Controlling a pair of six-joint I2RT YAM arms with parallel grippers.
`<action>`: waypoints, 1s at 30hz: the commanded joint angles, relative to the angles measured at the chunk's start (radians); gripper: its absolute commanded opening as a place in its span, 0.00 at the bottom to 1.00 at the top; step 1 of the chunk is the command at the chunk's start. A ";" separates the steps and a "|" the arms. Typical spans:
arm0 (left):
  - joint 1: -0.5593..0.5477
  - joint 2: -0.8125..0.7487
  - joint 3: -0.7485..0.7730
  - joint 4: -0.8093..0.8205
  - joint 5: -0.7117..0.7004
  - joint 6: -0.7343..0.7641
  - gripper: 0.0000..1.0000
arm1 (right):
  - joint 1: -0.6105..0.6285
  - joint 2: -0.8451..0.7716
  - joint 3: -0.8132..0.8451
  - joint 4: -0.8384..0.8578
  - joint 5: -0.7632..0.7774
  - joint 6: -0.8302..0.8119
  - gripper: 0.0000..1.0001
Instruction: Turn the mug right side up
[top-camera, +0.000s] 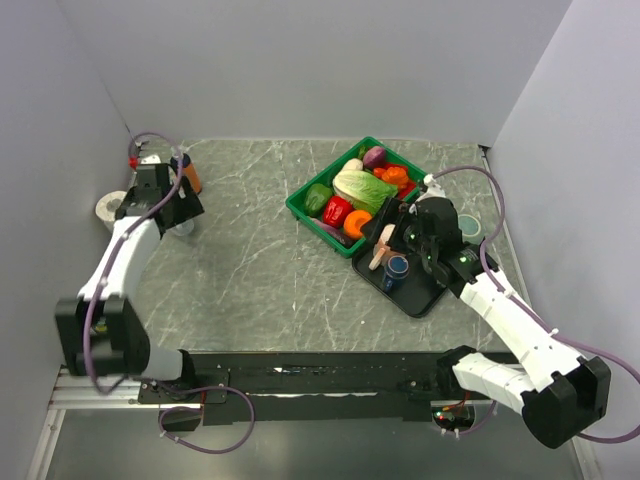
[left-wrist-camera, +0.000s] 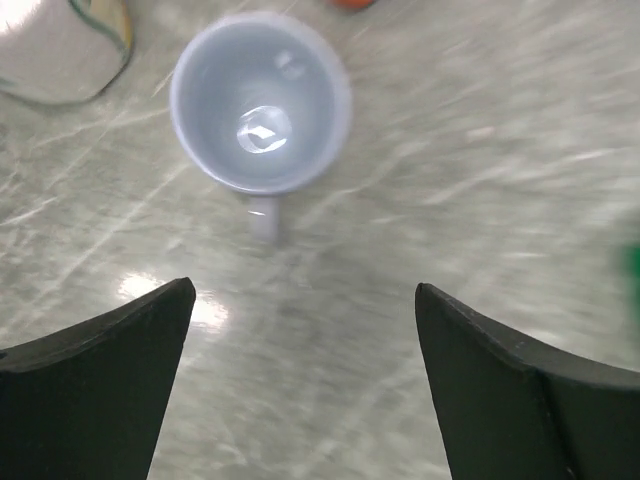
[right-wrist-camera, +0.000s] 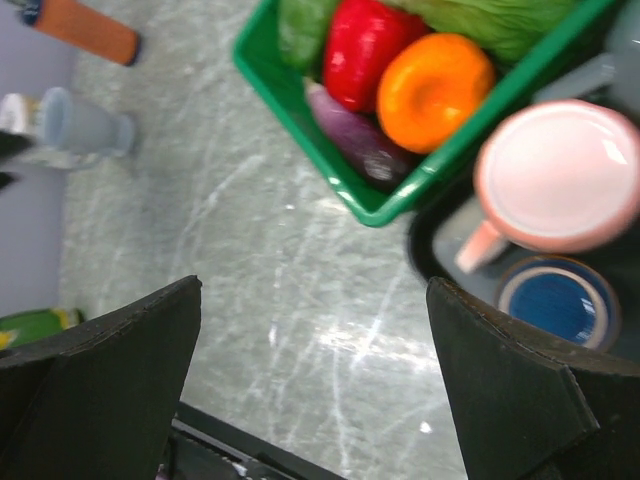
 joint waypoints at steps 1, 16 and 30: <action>0.001 -0.193 -0.014 -0.011 0.176 -0.100 0.96 | -0.016 0.027 0.097 -0.100 0.129 -0.057 1.00; -0.025 -0.471 -0.373 0.536 0.878 -0.083 0.96 | -0.016 0.090 0.001 -0.321 0.264 0.114 0.96; -0.045 -0.460 -0.368 0.521 0.839 -0.085 0.96 | 0.075 0.150 -0.071 -0.341 0.393 0.235 0.82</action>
